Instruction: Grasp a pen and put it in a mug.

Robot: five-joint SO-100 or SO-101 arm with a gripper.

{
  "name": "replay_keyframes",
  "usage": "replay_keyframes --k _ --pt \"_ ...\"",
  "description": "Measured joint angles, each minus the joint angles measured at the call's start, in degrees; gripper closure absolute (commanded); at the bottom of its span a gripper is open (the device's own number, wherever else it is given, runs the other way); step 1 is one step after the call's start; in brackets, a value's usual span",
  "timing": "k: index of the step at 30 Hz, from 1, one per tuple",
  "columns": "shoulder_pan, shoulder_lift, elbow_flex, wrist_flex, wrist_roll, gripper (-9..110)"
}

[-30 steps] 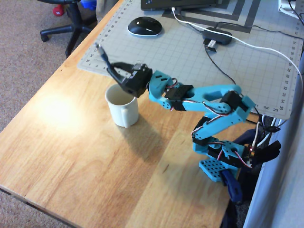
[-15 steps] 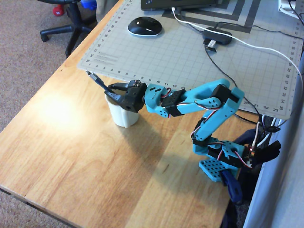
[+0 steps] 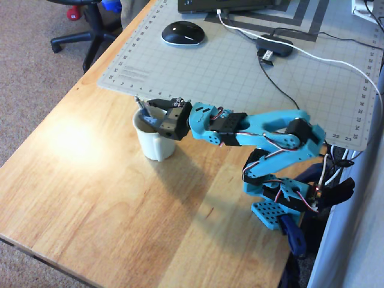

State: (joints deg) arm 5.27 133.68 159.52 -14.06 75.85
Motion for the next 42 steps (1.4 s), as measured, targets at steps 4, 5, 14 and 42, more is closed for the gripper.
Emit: replay_keyframes --k 4,5,14,42 --pt "0.00 7.73 0.00 14.41 -1.32 97" --pt "0.00 9.67 0.00 17.93 -2.72 97" --pt "-1.23 25.22 0.00 43.95 -30.94 97" --pt "-1.93 56.78 9.23 88.33 -73.39 98"
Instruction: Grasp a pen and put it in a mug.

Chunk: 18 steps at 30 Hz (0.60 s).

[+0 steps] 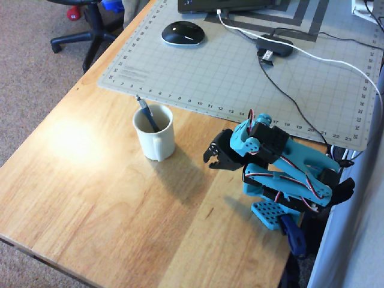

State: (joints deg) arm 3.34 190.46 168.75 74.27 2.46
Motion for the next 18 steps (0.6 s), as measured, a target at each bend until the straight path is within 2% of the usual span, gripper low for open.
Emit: replay_keyframes --k 18 --pt "0.00 0.00 8.88 -5.36 -0.53 98"
